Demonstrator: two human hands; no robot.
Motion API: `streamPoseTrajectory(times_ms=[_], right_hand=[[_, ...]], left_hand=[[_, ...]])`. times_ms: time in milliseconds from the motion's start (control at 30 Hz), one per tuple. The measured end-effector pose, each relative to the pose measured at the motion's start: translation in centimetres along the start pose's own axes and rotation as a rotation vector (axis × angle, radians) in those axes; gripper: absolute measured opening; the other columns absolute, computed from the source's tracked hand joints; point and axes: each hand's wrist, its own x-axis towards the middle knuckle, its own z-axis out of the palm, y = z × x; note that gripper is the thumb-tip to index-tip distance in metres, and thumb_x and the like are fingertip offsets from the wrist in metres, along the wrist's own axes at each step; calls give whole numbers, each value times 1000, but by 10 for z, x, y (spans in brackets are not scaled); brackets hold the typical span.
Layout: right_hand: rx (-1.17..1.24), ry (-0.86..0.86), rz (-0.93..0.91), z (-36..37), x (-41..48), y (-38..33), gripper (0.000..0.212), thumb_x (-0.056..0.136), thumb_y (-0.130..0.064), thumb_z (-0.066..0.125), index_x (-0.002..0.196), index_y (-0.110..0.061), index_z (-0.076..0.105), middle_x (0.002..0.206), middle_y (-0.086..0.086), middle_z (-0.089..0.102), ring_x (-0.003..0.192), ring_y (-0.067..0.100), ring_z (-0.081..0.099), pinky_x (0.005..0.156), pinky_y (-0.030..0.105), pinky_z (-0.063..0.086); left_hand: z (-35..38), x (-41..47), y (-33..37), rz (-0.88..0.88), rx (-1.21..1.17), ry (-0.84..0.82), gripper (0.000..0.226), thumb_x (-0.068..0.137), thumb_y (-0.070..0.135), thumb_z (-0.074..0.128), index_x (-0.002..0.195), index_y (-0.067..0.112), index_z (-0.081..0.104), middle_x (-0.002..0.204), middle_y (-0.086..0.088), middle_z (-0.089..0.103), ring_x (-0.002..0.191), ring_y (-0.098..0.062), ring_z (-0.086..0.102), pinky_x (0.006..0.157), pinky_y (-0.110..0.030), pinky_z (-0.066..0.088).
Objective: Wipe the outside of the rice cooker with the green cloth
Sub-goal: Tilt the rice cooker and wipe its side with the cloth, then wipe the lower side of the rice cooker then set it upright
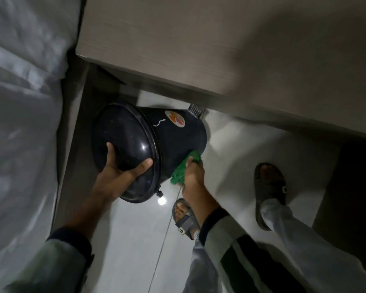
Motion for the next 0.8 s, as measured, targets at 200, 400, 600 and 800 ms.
streamPoseTrajectory(times_ms=[200, 400, 600, 800], right_hand=[[-239, -283, -606, -13, -65, 11, 49, 95, -31, 52, 143, -37, 43, 157, 2, 40, 141, 23, 41, 118, 42, 35], [-24, 30, -88, -28, 37, -8, 41, 102, -17, 41, 143, -18, 45, 144, 18, 51, 128, 40, 51, 111, 54, 41], [-333, 159, -242, -120, 36, -40, 32, 100, -15, 47, 129, -2, 51, 130, 29, 58, 116, 44, 58, 101, 53, 49], [-675, 114, -630, -174, -43, -95, 34, 92, -21, 62, 123, -10, 53, 121, 19, 63, 109, 37, 62, 96, 44, 53]], left_hand=[[7, -10, 10, -42, 96, 7, 146, 30, 85, 78, 142, 65, -13, 162, -9, 36, 144, -39, 39, 115, -55, 37], [36, -29, 15, -19, 319, 18, 134, 59, 75, 73, 149, 51, -24, 165, -31, 4, 147, -56, 15, 119, -64, 21], [115, -68, 45, -11, 410, 127, 132, 60, 80, 70, 151, 49, -20, 162, -36, -11, 146, -61, 8, 117, -70, 14], [163, -90, 90, -82, 372, 69, 111, 76, 67, 68, 157, 39, -3, 161, -38, 1, 145, -59, 15, 116, -65, 16]])
